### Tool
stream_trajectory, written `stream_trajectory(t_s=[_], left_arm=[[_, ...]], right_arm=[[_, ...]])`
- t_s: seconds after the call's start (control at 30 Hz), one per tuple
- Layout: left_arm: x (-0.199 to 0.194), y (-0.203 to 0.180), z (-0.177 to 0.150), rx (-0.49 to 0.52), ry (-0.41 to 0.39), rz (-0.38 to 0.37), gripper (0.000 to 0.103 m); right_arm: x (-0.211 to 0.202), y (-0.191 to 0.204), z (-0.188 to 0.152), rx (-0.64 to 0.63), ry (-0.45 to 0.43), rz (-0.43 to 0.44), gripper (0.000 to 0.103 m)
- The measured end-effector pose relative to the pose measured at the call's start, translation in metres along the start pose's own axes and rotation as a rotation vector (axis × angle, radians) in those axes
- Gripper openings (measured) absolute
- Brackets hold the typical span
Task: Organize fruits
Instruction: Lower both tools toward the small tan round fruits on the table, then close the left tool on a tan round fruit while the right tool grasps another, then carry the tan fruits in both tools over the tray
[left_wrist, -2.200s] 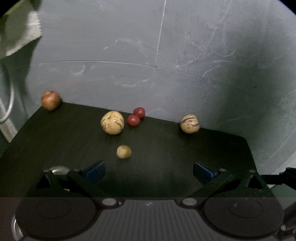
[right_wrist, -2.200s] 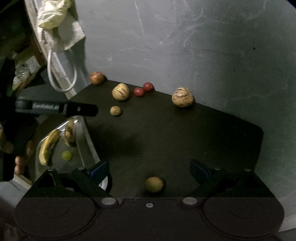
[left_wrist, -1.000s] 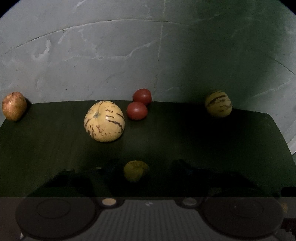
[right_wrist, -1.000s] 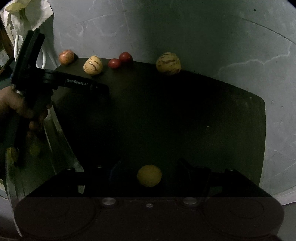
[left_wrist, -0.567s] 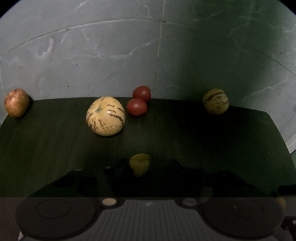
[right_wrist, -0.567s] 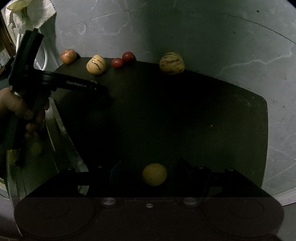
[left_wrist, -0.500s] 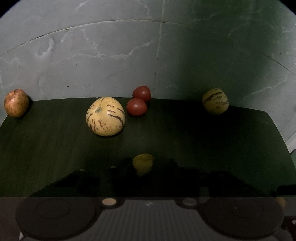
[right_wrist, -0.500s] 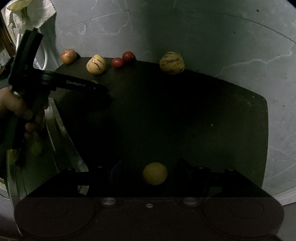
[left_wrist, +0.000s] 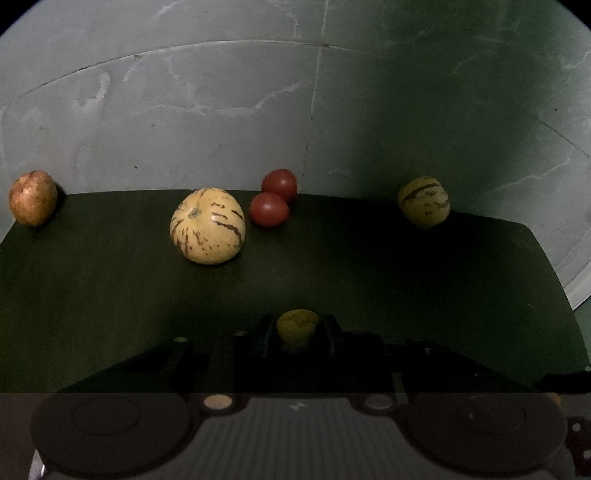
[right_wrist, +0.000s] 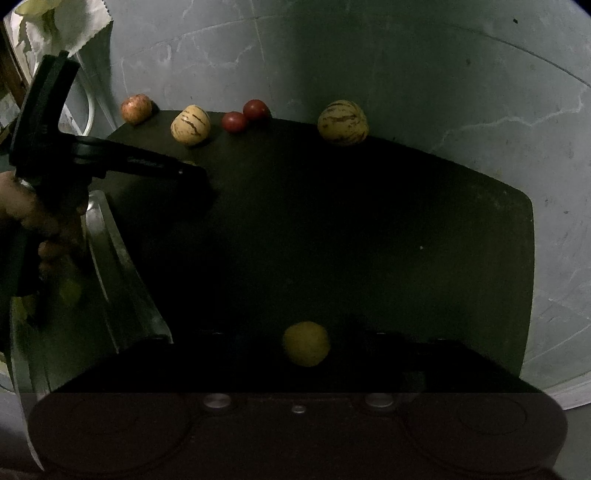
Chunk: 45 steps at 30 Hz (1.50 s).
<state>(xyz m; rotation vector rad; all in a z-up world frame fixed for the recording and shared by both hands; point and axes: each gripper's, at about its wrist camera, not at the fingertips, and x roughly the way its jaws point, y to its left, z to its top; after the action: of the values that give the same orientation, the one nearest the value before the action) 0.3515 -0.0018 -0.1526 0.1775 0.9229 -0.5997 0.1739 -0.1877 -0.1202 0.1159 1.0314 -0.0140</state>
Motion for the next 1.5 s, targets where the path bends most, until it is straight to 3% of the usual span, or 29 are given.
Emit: stream_trajectory(t_s=[0.1,0.2,0.4,0.6,1.07,1.5], left_arm=[[-0.005,-0.002,-0.003,-0.011,-0.004,0.000,0.029],[-0.009,-0.007,-0.008,-0.021,0.000,-0.002,0.029],[-0.027,-0.030,-0.023,-0.050,0.005,-0.008,0.029],[-0.068,-0.062,-0.032,-0.069,-0.039,0.016,0.029],[-0.168,-0.096,-0.052,-0.217,-0.203,0.201,0.029],[-0.243,-0.106,-0.104,-0.375,-0.305,0.378,0.029]], right_arm=[[-0.003,0.000,-0.002,-0.011,0.008,-0.002,0.041],[-0.006,0.001,-0.005,-0.037,0.009,0.000,0.030],[-0.018,-0.002,0.000,-0.034,-0.045,0.043,0.030],[-0.036,-0.003,0.018,-0.072,-0.123,0.111,0.030],[-0.100,0.010,0.046,-0.279,-0.259,0.274,0.029],[-0.150,0.045,0.037,-0.478,-0.335,0.422,0.030]])
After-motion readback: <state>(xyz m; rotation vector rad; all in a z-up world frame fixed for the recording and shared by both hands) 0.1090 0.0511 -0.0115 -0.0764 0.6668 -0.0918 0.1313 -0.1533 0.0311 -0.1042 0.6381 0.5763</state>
